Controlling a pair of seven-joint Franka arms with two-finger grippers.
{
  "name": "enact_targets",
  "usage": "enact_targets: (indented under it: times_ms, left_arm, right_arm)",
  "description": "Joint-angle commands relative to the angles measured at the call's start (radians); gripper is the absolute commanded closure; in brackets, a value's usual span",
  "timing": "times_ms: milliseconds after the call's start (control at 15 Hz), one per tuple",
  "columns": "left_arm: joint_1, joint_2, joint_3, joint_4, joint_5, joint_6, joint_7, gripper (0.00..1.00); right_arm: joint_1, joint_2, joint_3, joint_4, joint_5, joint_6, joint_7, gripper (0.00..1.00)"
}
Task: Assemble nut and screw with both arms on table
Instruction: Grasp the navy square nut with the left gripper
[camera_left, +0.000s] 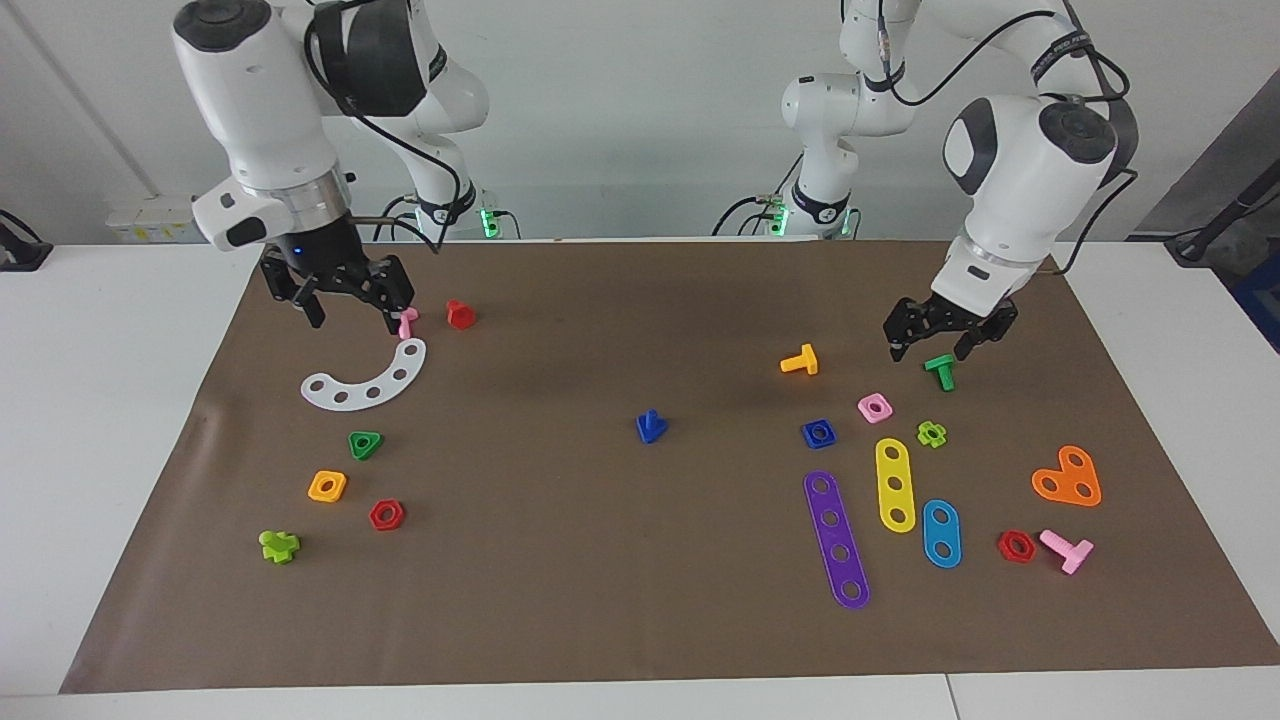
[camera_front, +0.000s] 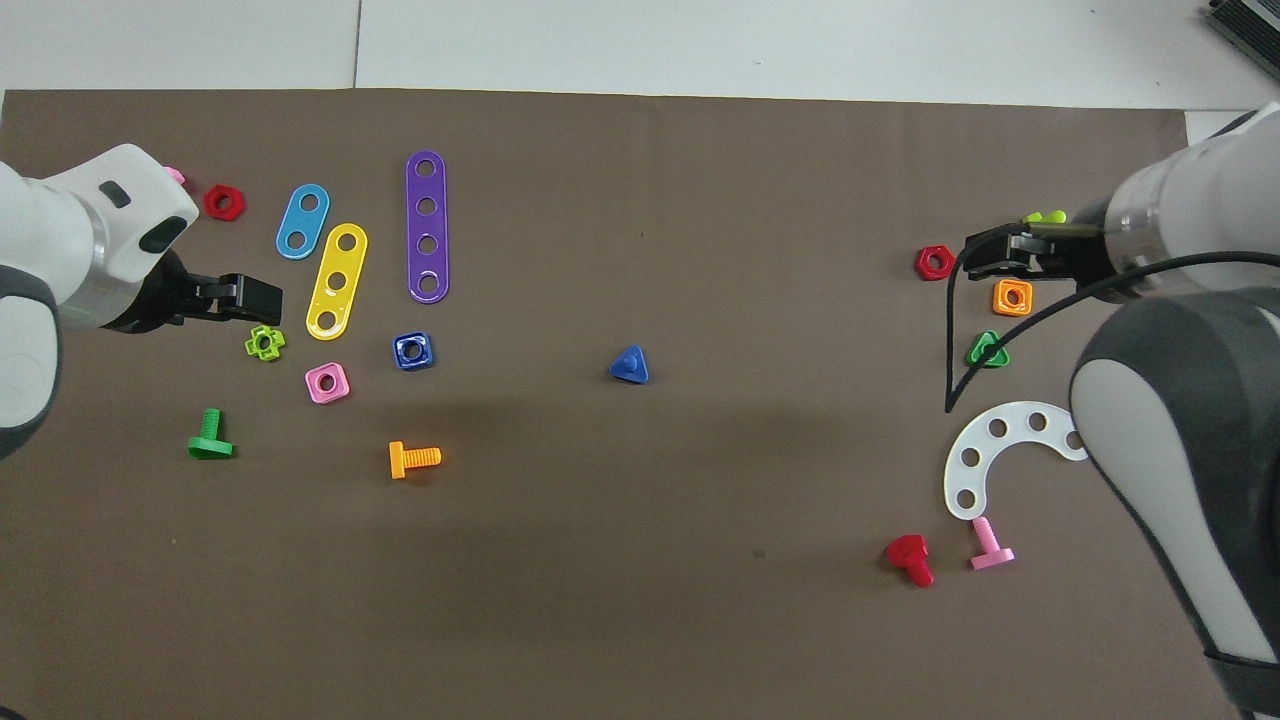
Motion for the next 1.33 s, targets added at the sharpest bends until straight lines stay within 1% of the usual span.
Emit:
enact_targets:
  times_ms: [0, 200, 267, 533, 733, 1000, 1133, 1267]
  left_arm:
    - [-0.038, 0.008, 0.009, -0.072, 0.017, 0.112, -0.069, 0.05]
    - [-0.057, 0.022, 0.009, -0.122, 0.015, 0.197, -0.101, 0.05]
    - [-0.06, 0.038, 0.009, -0.123, 0.015, 0.21, -0.12, 0.05]
    - [-0.101, 0.133, 0.009, -0.122, 0.015, 0.295, -0.192, 0.05]
    - [-0.115, 0.193, 0.009, -0.116, 0.015, 0.335, -0.213, 0.06]
    - [-0.12, 0.235, 0.009, -0.126, 0.015, 0.381, -0.229, 0.08]
    - [-0.124, 0.235, 0.008, -0.146, 0.015, 0.402, -0.24, 0.09]
    - [-0.127, 0.239, 0.008, -0.16, 0.015, 0.428, -0.252, 0.11]
  right_arm:
    - [-0.085, -0.022, 0.009, 0.03, 0.038, -0.07, -0.059, 0.0]
    - [-0.119, -0.014, 0.007, 0.122, 0.04, -0.147, -0.066, 0.0]
    - [-0.125, -0.011, 0.009, 0.129, 0.038, -0.156, -0.066, 0.0]
    - [-0.12, -0.019, 0.009, 0.119, 0.052, -0.202, -0.062, 0.0]
    - [-0.119, -0.051, 0.009, 0.048, 0.05, -0.172, -0.063, 0.0]
    - [-0.107, -0.065, 0.012, 0.02, 0.032, -0.166, -0.067, 0.0]
    - [-0.102, -0.052, 0.02, 0.058, 0.018, -0.202, -0.081, 0.0]
    - [-0.102, -0.022, 0.023, 0.151, 0.001, -0.283, -0.095, 0.0]
